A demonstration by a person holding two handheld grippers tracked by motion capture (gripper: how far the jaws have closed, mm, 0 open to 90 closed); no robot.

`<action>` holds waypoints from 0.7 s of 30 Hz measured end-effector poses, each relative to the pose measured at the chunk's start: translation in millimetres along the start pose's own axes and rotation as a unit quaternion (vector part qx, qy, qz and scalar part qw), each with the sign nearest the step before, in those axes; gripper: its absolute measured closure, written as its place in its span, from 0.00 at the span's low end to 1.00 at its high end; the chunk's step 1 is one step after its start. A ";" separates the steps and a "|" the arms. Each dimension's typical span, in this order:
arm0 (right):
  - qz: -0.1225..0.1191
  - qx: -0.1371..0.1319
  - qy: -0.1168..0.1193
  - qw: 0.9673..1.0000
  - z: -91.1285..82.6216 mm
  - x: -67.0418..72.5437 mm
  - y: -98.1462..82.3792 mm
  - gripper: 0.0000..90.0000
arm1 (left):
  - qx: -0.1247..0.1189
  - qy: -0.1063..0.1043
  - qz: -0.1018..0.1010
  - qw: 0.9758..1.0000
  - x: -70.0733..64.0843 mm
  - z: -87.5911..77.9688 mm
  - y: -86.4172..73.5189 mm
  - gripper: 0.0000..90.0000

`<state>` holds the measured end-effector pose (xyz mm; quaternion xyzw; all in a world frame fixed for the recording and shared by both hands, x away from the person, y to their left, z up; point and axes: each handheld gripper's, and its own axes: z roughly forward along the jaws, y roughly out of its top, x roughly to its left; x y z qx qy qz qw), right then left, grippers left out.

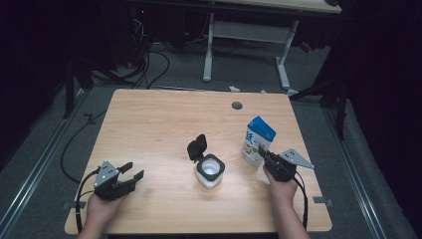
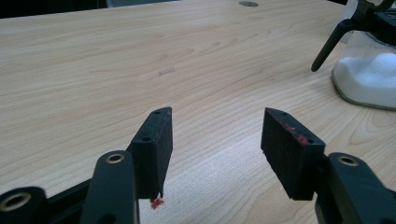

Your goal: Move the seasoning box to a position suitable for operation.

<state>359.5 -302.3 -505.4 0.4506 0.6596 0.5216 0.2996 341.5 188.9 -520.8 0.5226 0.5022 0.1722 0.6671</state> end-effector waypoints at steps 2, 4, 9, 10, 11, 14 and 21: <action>0.000 0.001 0.000 1.000 -0.1 0.3 -0.2 0.95 | 0.000 0.000 0.000 1.000 -0.1 0.0 -0.1 0.49; 0.000 0.002 0.000 1.000 -0.1 0.3 -0.3 0.94 | 0.000 0.000 0.000 1.000 -0.1 0.1 -0.3 0.49; 0.009 0.009 0.002 1.000 0.5 -1.4 -0.7 0.89 | 0.001 -0.001 -0.001 1.000 0.1 0.2 -0.4 0.49; 0.009 0.010 0.002 1.000 0.5 -1.5 -0.8 0.88 | 0.001 -0.001 0.000 1.000 0.1 0.2 -0.5 0.49; 0.009 0.011 0.000 1.000 0.3 -1.5 -0.7 0.87 | 0.001 -0.001 -0.001 1.000 0.1 0.3 -0.7 0.49; 0.009 0.011 -0.001 1.000 -0.3 -1.8 -0.3 0.84 | 0.003 -0.001 -0.001 1.000 0.1 0.4 -1.0 0.49; 0.016 0.014 -0.006 1.000 0.0 -2.2 -0.1 0.72 | 0.007 0.002 0.002 1.000 2.0 0.8 -2.2 0.49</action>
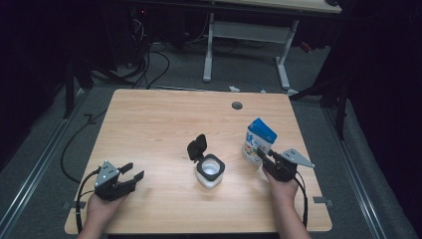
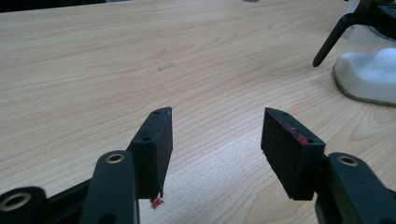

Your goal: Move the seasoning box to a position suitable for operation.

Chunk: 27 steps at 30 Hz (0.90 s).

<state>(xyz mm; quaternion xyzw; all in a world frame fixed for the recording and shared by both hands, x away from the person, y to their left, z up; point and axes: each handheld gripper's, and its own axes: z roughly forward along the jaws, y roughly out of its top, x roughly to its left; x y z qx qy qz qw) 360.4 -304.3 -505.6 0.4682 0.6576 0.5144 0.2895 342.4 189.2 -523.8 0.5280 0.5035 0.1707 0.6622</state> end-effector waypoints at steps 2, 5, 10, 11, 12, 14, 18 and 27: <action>-0.003 0.002 0.001 1.000 0.8 0.4 -0.3 0.69 | -0.001 0.000 0.001 1.000 -0.1 0.0 0.0 0.49; -0.005 0.006 0.000 1.000 2.0 2.0 0.0 0.66 | -0.001 0.001 0.000 1.000 -0.2 0.2 -0.2 0.49; -0.017 0.011 -0.005 1.000 3.1 4.3 1.1 0.59 | -0.001 0.001 0.001 1.000 -0.4 0.6 -0.8 0.49; -0.019 0.011 -0.006 1.000 3.4 4.6 1.3 0.56 | 0.000 0.002 0.003 1.000 -0.2 0.5 -0.9 0.49; -0.021 0.011 -0.008 1.000 3.8 5.2 1.4 0.54 | -0.001 0.003 0.004 1.000 0.0 0.6 -0.9 0.49; -0.024 0.012 -0.010 1.000 4.0 6.1 1.9 0.51 | -0.002 0.004 0.005 1.000 0.4 0.5 -0.6 0.49; -0.028 0.011 -0.016 0.999 3.6 8.0 2.9 0.47 | -0.002 0.004 0.005 1.000 0.6 0.3 -0.7 0.49; -0.024 0.021 -0.025 0.999 -3.8 8.0 3.0 0.44 | 0.000 0.004 0.002 1.000 0.6 0.6 -1.2 0.49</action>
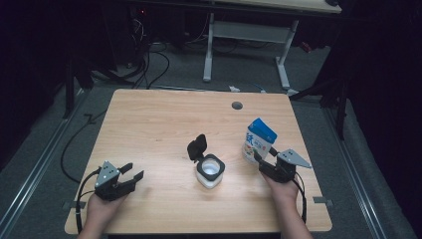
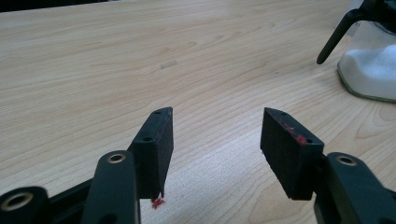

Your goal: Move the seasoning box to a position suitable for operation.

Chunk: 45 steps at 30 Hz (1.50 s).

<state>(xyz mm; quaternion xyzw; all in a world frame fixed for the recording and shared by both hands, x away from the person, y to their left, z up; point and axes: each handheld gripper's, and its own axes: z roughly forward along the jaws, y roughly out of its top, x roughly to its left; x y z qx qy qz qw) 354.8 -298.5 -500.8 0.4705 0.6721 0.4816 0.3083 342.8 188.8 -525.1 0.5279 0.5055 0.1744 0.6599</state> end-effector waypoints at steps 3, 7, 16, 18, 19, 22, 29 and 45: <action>0.001 0.000 -0.001 1.000 -4.6 0.0 -2.2 0.44 | 0.001 0.000 -0.002 1.000 -0.3 0.3 0.1 0.49; -0.003 0.004 -0.008 1.000 -12.4 1.5 -6.9 0.43 | 0.001 0.001 -0.003 1.000 -0.8 0.5 0.2 0.49; 0.003 0.006 -0.009 1.000 -29.3 3.5 -16.7 0.45 | -0.001 0.003 -0.007 1.000 -2.0 1.0 0.4 0.49; 0.005 0.011 -0.008 1.000 -31.5 4.7 -19.4 0.45 | 0.000 0.002 -0.006 1.000 -2.3 1.0 0.0 0.49; 0.003 0.011 -0.009 1.000 -32.5 5.3 -20.8 0.45 | 0.002 0.002 -0.006 1.000 -2.4 0.9 -0.1 0.49; 0.005 0.016 -0.006 1.000 -35.9 7.8 -24.4 0.47 | 0.002 0.000 -0.003 1.000 -3.1 0.7 -1.0 0.51; -0.003 0.028 0.002 1.000 -43.6 17.7 -29.9 0.51 | 0.001 0.000 -0.009 1.000 -4.4 0.7 -0.1 0.51; -0.035 0.049 0.035 0.998 -33.5 58.8 -30.6 0.60 | 0.005 0.003 -0.022 1.000 -6.8 3.0 0.1 0.52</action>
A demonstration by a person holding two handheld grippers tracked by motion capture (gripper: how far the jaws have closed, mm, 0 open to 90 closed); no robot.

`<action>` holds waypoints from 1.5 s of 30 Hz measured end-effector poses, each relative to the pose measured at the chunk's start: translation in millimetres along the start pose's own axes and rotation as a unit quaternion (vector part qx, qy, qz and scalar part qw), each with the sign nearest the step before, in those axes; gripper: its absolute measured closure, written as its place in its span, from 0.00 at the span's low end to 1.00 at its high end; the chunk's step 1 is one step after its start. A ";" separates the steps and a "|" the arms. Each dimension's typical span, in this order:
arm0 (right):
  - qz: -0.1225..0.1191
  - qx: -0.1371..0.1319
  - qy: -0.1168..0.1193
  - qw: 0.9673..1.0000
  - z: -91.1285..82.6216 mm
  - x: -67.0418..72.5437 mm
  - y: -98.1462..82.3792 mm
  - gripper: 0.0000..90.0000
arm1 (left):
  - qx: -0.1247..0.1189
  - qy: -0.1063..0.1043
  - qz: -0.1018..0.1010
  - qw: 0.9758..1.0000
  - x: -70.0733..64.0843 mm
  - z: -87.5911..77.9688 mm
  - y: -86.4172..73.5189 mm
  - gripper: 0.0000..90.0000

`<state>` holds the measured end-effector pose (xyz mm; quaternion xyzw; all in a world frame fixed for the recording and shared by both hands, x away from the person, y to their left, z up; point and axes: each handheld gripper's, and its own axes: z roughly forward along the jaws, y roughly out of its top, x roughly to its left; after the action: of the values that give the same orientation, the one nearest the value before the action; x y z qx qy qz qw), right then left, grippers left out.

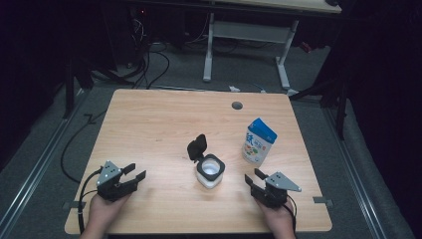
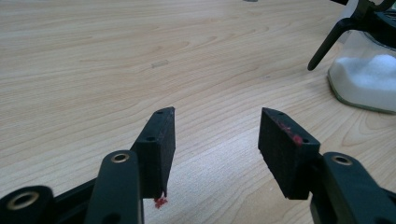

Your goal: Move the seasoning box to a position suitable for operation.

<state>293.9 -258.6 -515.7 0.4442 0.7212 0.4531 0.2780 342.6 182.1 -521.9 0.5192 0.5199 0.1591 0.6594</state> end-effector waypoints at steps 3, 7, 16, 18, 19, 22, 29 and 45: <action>-0.010 0.002 0.006 1.000 4.9 8.1 1.6 0.61 | 0.001 0.002 0.000 1.000 -0.8 0.8 -0.7 0.53; -0.015 0.005 0.019 1.000 11.4 19.4 3.5 0.62 | 0.003 0.003 0.002 1.000 -3.6 3.2 -2.1 0.53; -0.026 0.009 0.034 0.999 25.1 35.0 13.6 0.67 | 0.007 -0.007 -0.002 1.000 -23.6 17.9 -3.2 0.61; -0.028 0.011 0.035 0.999 27.7 37.4 15.3 0.67 | 0.007 -0.007 -0.005 1.000 -27.6 22.2 -4.2 0.62; -0.025 0.011 0.037 0.999 28.8 37.8 16.0 0.68 | 0.009 -0.008 -0.003 1.000 -29.5 24.3 -4.9 0.64; -0.018 0.006 0.045 0.999 29.8 37.9 16.5 0.70 | 0.012 -0.010 -0.002 1.000 -36.5 32.9 -7.1 0.66; 0.001 0.012 0.049 0.999 25.7 36.1 14.8 0.84 | 0.018 -0.021 -0.006 1.000 -57.0 58.7 -8.3 0.81; -0.009 0.030 0.064 0.997 29.8 39.2 10.5 1.00 | 0.006 -0.061 -0.027 0.998 -102.6 94.4 -5.0 1.00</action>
<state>304.2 -209.5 -519.1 0.4162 0.7546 0.4563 0.2214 379.3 54.1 -480.4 0.5179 0.4938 0.1063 0.6904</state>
